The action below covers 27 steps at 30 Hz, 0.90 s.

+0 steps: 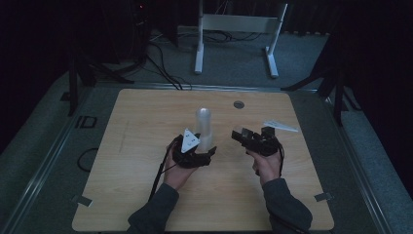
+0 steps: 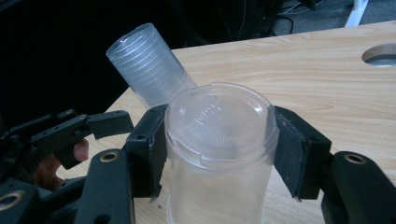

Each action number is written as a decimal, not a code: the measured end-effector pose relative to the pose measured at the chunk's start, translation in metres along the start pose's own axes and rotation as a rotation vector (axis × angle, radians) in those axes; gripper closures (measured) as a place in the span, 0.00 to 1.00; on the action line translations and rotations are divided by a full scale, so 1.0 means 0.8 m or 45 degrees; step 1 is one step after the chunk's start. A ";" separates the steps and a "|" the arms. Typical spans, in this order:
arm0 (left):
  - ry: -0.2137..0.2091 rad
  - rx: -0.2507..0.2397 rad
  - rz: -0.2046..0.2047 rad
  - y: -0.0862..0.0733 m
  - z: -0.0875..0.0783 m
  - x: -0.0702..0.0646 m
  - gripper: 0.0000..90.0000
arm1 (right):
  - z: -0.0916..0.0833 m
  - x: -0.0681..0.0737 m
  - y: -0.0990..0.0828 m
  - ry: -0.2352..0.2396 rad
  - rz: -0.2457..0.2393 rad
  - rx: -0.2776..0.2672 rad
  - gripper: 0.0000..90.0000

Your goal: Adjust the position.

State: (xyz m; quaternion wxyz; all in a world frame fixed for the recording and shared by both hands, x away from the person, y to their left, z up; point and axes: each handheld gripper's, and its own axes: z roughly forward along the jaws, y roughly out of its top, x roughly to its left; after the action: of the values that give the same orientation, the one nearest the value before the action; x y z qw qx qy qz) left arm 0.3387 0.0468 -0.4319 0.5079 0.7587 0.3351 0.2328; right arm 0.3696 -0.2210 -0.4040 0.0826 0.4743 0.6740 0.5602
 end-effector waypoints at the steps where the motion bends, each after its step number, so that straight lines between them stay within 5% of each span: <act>1: -0.003 0.002 0.005 0.001 0.000 -0.001 0.27 | 0.000 0.000 -0.001 0.000 0.006 0.002 0.45; 11: -0.022 0.012 0.034 0.004 0.003 -0.006 0.27 | 0.001 -0.002 -0.006 0.013 0.032 -0.005 0.45; 13: -0.025 0.011 0.035 0.005 0.004 -0.007 0.27 | 0.000 -0.003 -0.007 0.048 0.075 -0.019 0.45; 27: -0.076 0.007 0.059 0.010 0.010 -0.019 0.27 | 0.001 -0.001 -0.010 0.060 0.081 -0.018 0.45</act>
State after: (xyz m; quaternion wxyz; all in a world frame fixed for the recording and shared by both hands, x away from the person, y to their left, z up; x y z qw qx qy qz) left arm 0.3364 0.0282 -0.4274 0.5099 0.7743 0.3029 0.2207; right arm 0.3664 -0.2203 -0.4111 0.0520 0.4816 0.6565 0.5783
